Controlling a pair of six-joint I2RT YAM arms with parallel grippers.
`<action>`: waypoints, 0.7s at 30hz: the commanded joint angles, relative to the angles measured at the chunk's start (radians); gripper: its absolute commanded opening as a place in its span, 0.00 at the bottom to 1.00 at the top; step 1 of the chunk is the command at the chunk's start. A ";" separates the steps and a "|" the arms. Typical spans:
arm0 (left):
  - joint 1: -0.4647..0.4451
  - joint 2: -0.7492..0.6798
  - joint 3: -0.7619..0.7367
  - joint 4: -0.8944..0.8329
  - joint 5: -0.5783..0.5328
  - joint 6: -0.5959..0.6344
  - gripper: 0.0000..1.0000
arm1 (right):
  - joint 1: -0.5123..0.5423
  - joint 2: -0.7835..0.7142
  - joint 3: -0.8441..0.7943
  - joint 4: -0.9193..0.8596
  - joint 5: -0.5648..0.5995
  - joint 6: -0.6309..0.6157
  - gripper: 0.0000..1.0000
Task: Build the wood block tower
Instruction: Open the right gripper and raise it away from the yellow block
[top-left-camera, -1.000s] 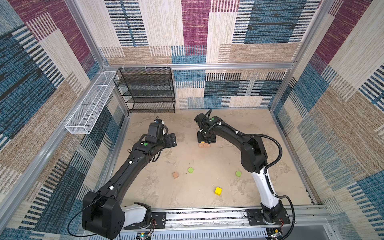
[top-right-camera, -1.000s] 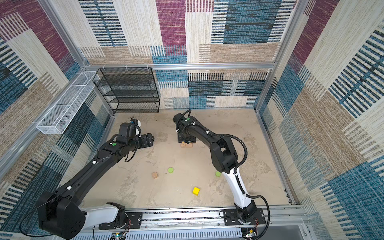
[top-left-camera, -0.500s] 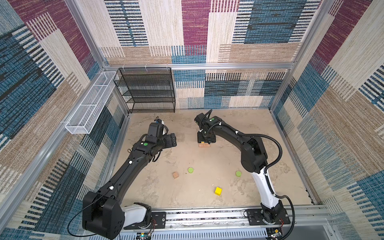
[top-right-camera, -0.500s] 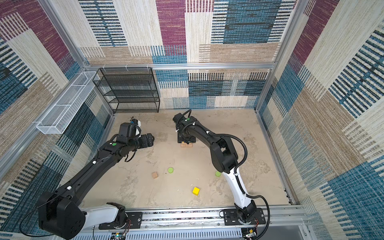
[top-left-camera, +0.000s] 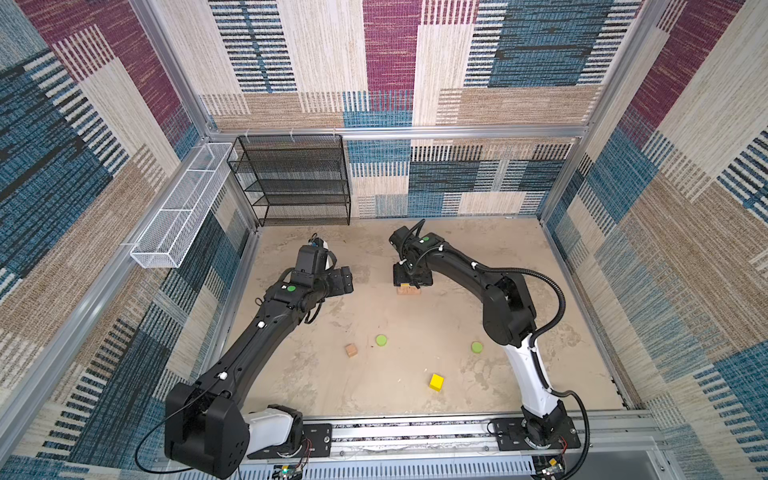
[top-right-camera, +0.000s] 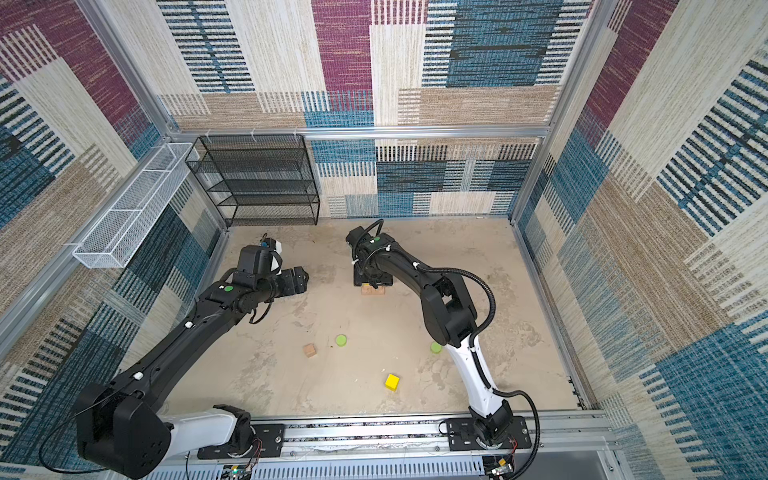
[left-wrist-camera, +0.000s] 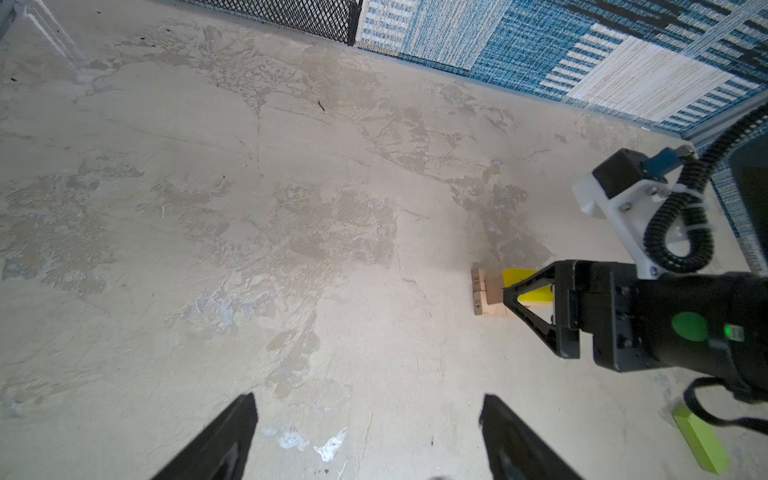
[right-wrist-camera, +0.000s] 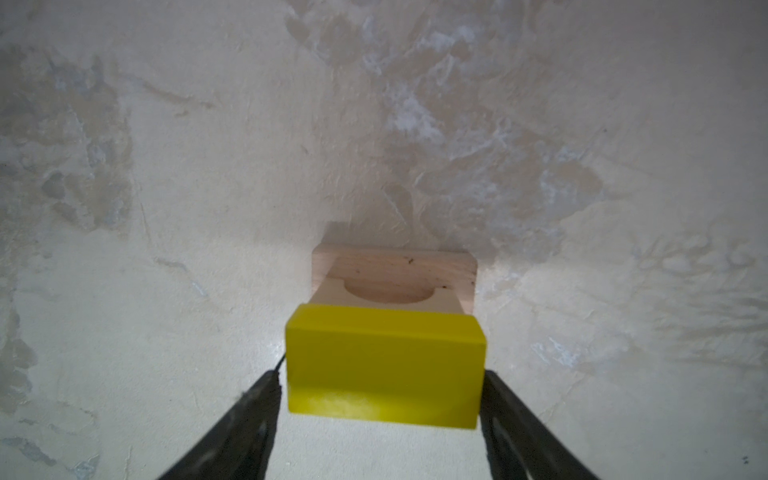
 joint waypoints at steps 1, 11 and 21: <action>0.000 0.000 -0.005 0.021 0.006 0.002 0.89 | 0.001 -0.025 -0.016 0.020 0.017 0.018 0.80; 0.001 -0.001 -0.005 0.018 0.006 0.003 0.89 | 0.001 -0.122 -0.122 0.077 0.063 0.023 0.94; 0.001 0.021 0.010 -0.009 0.004 0.003 0.89 | 0.001 -0.326 -0.274 0.260 0.013 -0.003 0.99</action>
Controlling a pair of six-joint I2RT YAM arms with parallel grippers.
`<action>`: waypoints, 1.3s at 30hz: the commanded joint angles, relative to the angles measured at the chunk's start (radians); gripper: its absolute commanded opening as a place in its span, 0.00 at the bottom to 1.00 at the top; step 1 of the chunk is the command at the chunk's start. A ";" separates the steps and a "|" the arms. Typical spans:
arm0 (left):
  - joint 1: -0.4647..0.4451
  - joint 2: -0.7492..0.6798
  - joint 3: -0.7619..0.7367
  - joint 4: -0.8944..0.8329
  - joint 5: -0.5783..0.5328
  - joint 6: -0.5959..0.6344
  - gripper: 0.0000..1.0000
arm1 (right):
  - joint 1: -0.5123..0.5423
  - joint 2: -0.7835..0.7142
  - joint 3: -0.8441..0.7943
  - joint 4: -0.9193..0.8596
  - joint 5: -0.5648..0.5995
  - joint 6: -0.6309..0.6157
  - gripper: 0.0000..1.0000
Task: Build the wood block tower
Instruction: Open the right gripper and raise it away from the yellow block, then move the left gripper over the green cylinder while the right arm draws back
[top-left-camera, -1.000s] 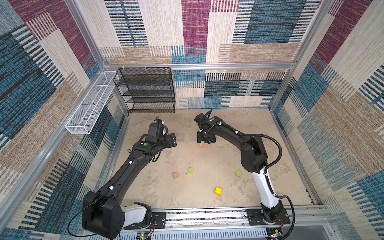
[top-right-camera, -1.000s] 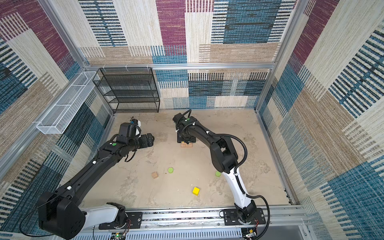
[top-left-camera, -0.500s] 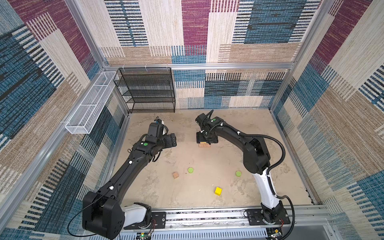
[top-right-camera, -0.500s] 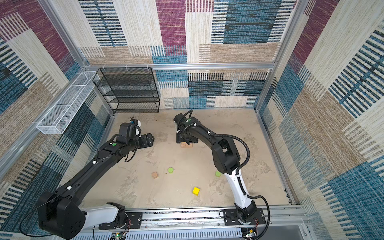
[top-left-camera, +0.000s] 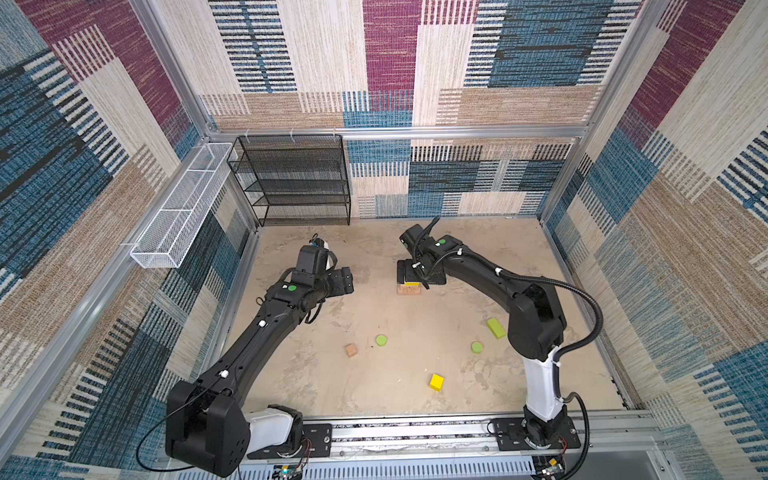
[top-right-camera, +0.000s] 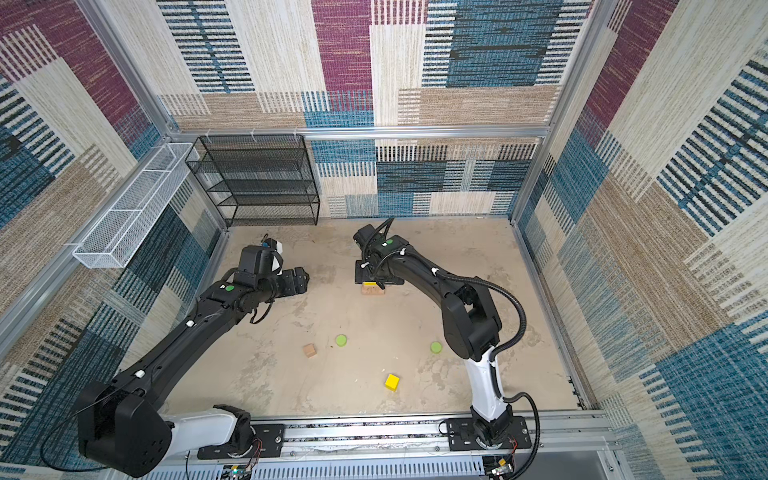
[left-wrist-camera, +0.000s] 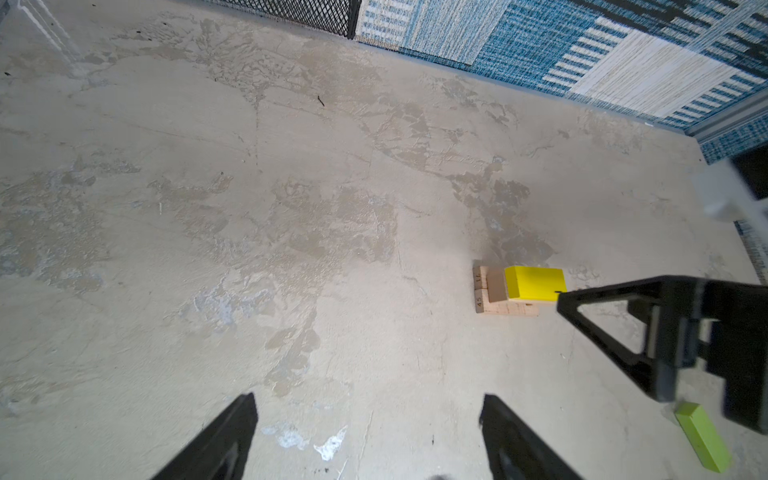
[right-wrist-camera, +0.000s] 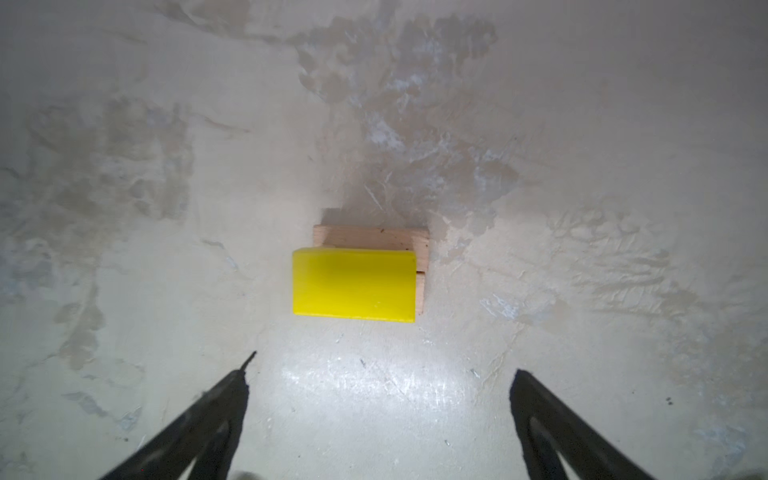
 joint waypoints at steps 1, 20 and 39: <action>0.001 0.016 0.015 -0.015 0.000 0.003 0.88 | 0.001 -0.092 -0.045 0.143 -0.018 -0.018 0.99; -0.083 0.095 0.120 -0.180 0.153 0.043 0.77 | -0.081 -0.423 -0.398 0.690 -0.044 -0.117 0.99; -0.430 0.383 0.252 -0.518 -0.004 0.021 0.75 | -0.186 -0.767 -0.910 1.013 0.020 0.004 0.99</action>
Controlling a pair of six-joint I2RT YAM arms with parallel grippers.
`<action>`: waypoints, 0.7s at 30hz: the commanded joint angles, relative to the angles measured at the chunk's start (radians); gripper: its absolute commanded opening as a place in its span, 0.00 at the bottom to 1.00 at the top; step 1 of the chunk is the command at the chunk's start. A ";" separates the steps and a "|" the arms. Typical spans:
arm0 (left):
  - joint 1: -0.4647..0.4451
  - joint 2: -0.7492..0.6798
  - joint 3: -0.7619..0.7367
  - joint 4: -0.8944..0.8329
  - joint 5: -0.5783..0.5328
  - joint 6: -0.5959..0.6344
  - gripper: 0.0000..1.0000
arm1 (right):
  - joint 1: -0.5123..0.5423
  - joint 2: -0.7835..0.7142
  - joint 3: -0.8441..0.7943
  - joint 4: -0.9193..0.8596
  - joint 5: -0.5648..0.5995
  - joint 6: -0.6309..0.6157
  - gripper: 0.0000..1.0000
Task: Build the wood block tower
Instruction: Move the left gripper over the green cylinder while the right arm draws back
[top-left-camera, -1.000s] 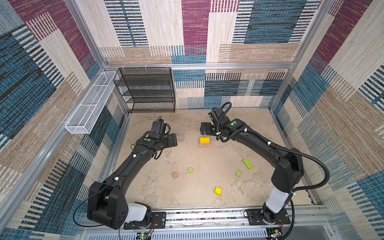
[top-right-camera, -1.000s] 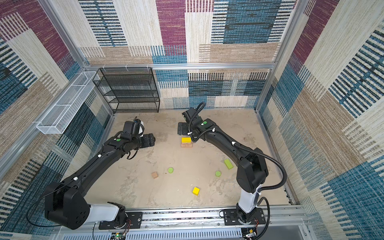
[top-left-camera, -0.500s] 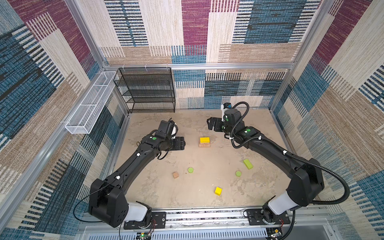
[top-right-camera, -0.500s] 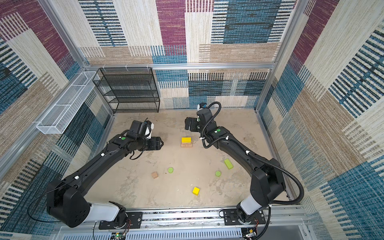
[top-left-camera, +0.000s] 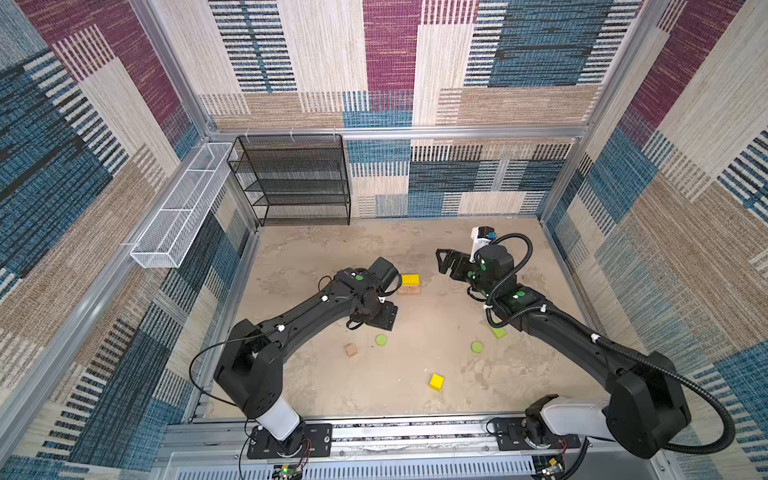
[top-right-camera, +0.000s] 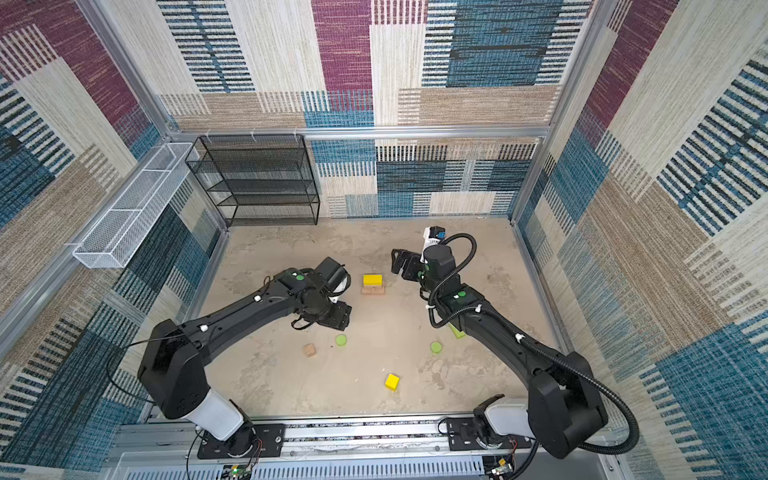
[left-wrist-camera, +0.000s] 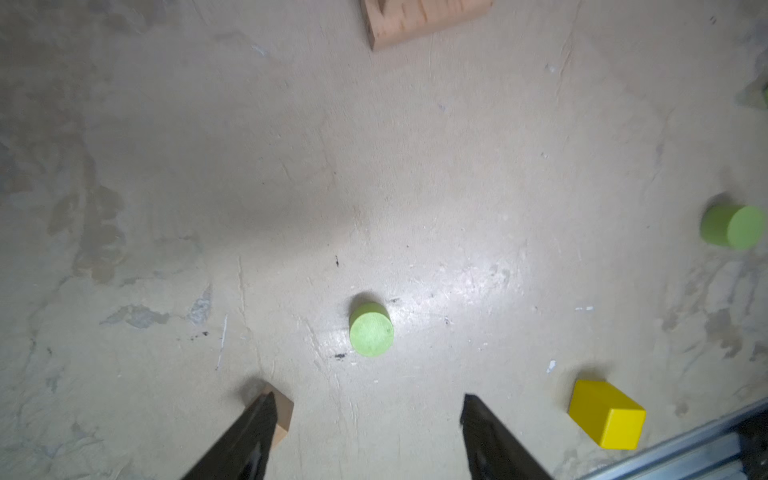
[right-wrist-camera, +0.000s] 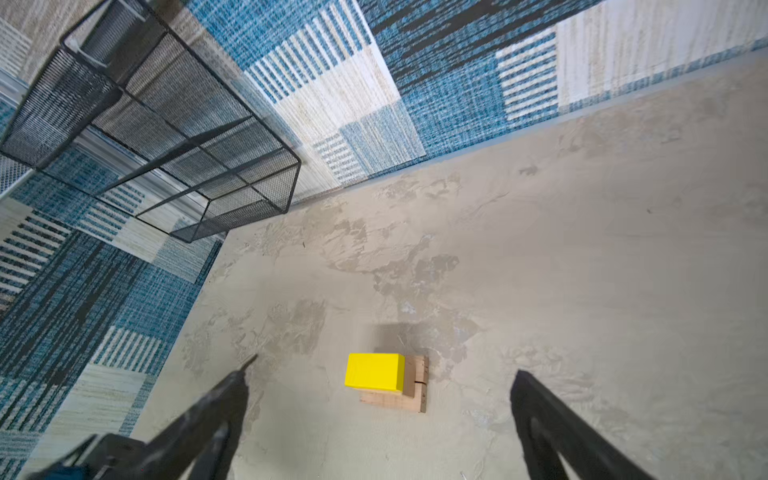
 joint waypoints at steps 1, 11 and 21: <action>-0.031 0.045 0.003 -0.077 -0.027 -0.017 0.75 | -0.005 -0.068 -0.049 0.082 0.083 0.025 0.99; -0.061 0.150 0.007 -0.078 -0.041 -0.076 0.74 | -0.026 -0.165 -0.133 0.112 0.109 0.039 0.99; -0.060 0.164 -0.049 0.053 -0.031 -0.148 0.64 | -0.035 -0.165 -0.141 0.111 0.110 0.041 0.99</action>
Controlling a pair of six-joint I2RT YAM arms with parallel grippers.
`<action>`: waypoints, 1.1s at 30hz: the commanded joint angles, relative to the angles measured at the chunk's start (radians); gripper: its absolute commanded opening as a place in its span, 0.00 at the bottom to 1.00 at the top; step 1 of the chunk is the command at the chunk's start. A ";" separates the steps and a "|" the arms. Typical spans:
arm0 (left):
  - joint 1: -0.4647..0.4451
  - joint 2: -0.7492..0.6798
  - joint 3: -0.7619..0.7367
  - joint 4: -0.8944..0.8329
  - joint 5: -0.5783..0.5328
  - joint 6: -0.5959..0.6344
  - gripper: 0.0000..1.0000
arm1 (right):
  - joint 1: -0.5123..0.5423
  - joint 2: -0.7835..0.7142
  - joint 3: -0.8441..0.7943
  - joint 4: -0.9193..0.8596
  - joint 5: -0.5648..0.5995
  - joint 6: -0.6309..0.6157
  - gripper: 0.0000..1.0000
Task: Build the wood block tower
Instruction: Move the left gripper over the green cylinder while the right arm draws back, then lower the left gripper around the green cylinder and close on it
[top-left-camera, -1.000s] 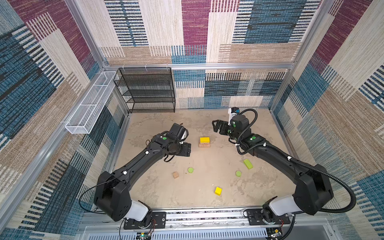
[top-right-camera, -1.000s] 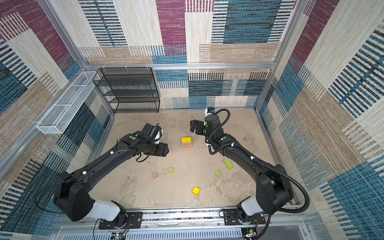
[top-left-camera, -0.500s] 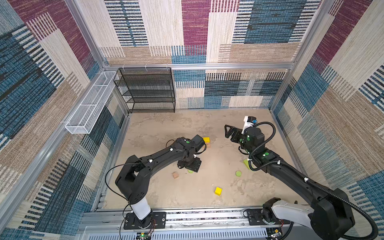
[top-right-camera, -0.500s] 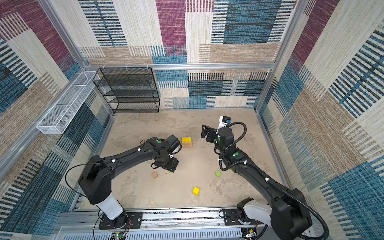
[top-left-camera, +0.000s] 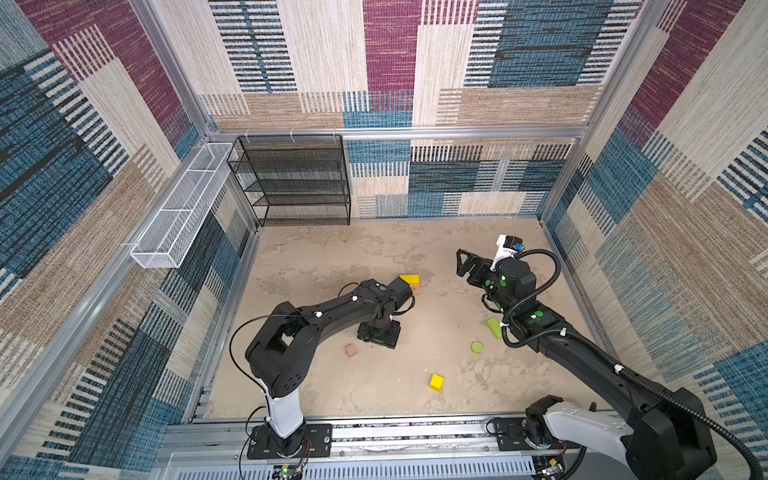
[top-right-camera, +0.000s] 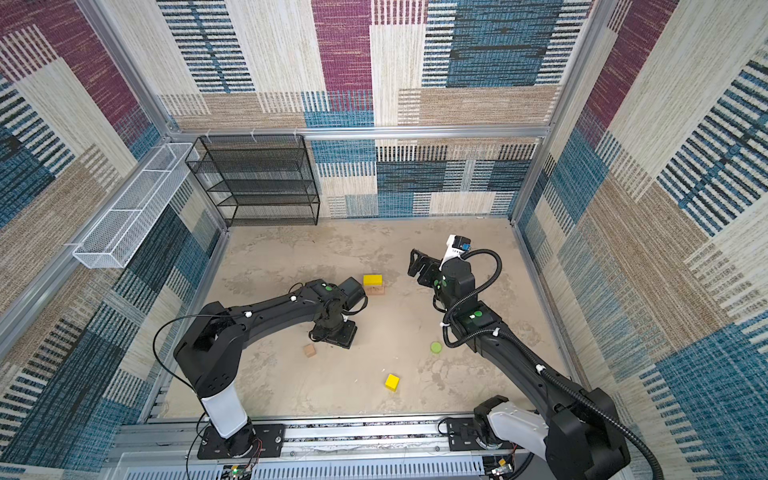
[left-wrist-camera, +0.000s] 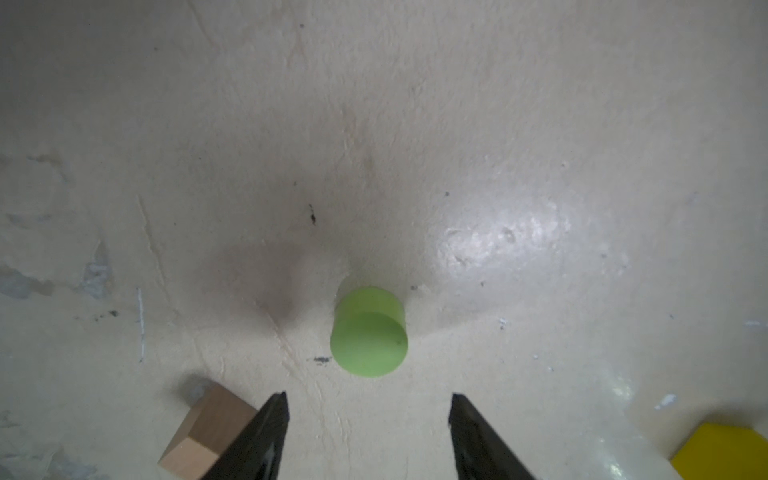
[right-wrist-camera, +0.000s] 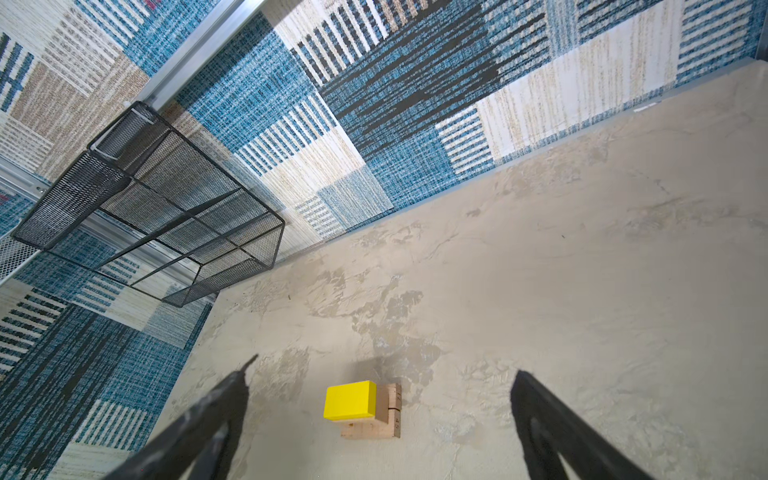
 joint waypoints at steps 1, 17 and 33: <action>0.001 0.004 -0.012 0.059 -0.008 -0.048 0.62 | -0.004 -0.003 -0.003 0.038 0.011 0.011 0.99; 0.024 0.008 -0.059 0.125 -0.013 -0.100 0.50 | -0.008 0.028 0.001 0.042 -0.004 0.013 0.99; 0.035 0.002 -0.081 0.159 0.035 -0.111 0.40 | -0.009 0.045 0.008 0.038 -0.013 0.014 0.99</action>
